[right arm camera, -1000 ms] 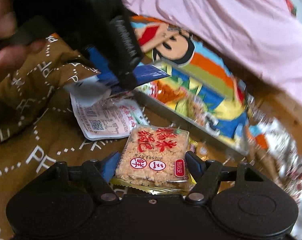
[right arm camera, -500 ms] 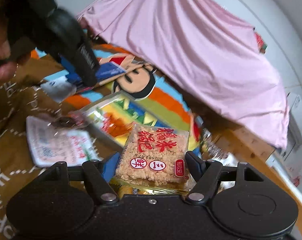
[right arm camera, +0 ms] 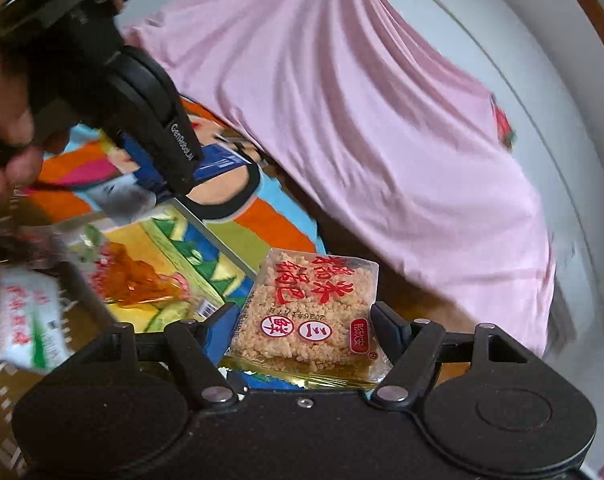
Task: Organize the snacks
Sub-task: 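Lower the blue carton into the tray with the left tool while the right tool places the rice-cracker packet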
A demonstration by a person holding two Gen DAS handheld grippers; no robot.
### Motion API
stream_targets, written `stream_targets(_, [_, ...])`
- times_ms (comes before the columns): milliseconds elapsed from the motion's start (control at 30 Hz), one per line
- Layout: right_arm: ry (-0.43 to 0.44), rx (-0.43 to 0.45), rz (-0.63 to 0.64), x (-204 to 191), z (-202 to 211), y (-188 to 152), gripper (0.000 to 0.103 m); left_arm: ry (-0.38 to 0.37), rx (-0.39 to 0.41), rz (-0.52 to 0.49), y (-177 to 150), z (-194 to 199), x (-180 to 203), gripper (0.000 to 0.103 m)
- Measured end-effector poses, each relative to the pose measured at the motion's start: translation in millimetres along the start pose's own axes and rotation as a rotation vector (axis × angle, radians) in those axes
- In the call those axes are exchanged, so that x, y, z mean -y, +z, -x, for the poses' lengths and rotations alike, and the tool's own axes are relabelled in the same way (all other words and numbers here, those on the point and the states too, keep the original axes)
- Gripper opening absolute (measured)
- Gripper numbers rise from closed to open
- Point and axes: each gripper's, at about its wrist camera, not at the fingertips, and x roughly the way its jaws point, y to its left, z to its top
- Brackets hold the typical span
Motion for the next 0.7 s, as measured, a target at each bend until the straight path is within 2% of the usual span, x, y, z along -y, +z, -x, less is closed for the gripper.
stream_targets(133, [-0.003,-0.038,0.001,-6.8,-37.5,-11.6,0.073,-0.010,-0.010,-0.042,-11.3,-31.3,2.9,0.034])
stream_targets(233, [-0.002,-0.092,-0.020,-11.5,-64.9,-19.9,0.073,-0.006,-0.064,-0.038,-25.3,-50.0,1.9,0.034])
stream_targets(400, [0.017,-0.189,-0.095,-13.2,-102.3,-31.1,0.073,0.020,-0.131,-0.101,-48.9,-69.3,3.0,0.033])
stream_targets(700, [0.039,-0.248,-0.122,-22.4,-118.1,-42.9,0.073,0.010,-0.153,-0.161,-51.4,-77.9,7.8,0.034])
